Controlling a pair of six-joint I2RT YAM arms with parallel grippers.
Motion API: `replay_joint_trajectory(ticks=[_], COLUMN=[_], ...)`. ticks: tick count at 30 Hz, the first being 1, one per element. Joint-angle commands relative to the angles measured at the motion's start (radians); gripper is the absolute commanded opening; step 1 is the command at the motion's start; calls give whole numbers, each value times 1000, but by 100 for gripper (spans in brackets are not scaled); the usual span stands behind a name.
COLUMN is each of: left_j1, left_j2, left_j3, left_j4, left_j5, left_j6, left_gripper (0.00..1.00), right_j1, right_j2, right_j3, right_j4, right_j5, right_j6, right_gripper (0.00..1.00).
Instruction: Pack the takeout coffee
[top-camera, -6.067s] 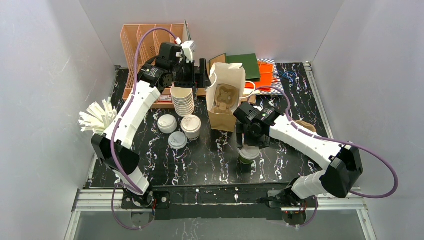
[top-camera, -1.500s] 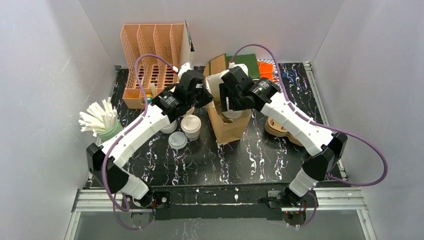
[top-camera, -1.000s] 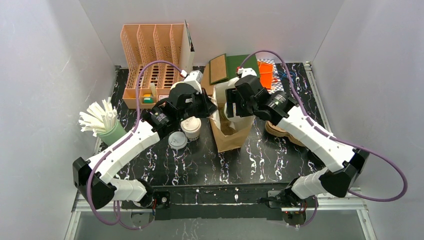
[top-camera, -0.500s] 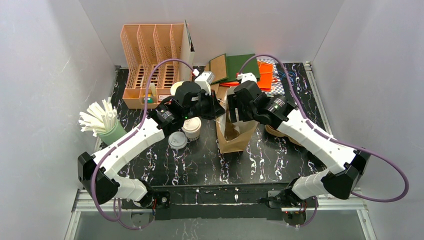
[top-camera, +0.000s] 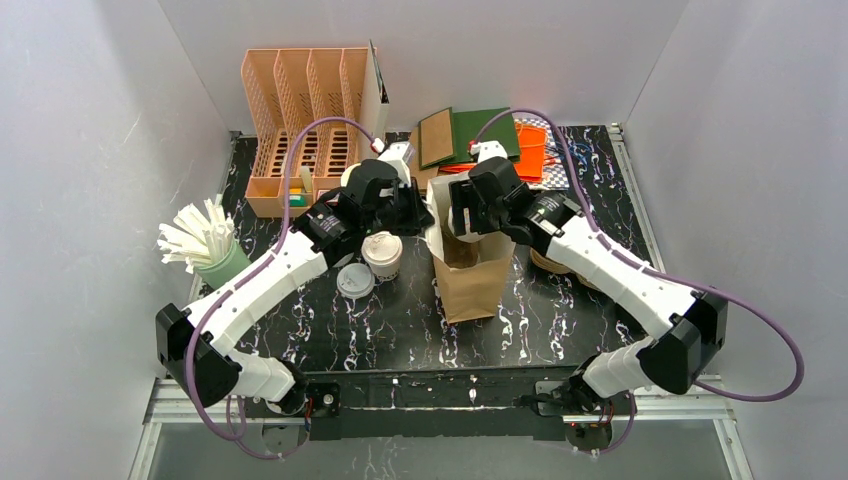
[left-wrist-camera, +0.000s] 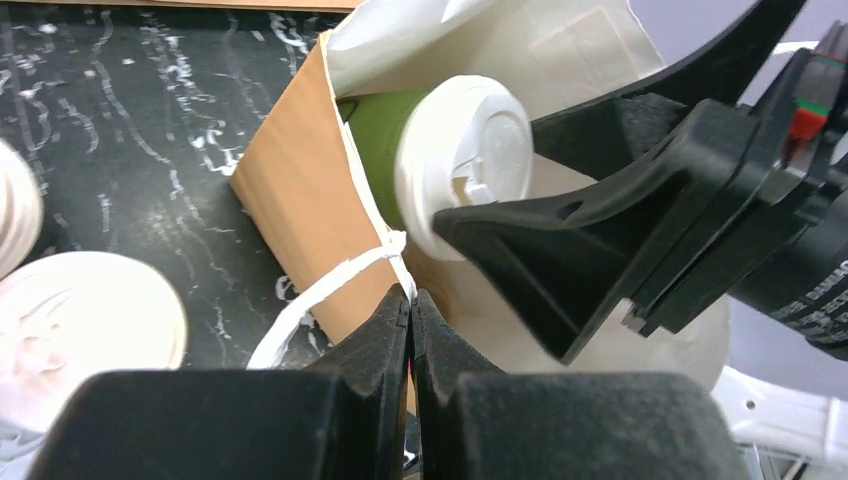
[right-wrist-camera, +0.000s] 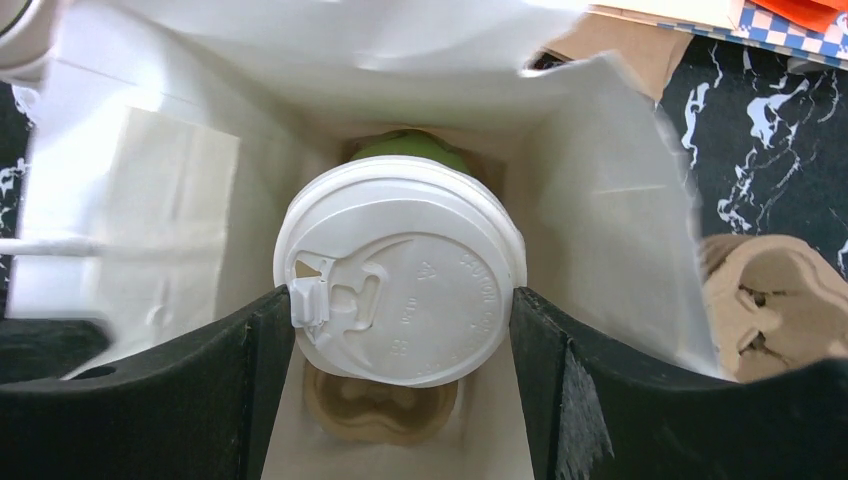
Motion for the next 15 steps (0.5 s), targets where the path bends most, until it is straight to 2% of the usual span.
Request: replay_joint_trajectory(ticks=[1,5,9,15], left_j1=[20,20,19,20], left_j2=[-4,1,20,42], left_j3=[15,21,20,21], left_j4=[-88,-86,-81,-80], left_j5=[-88,-76,-5,33], left_j6=[-14,12,45,76], left_gripper=[0,0,0,0], right_j1=[-63,-82,-82,-81], right_j2=[33,69,88,135], right_j3=[3,18,15,67], right_j4=[101,86,80,-3], right_j5=[-85,-143,-159,-184], right_j6=[-33,-48,-61,-76], right_gripper=[37,36,36,35])
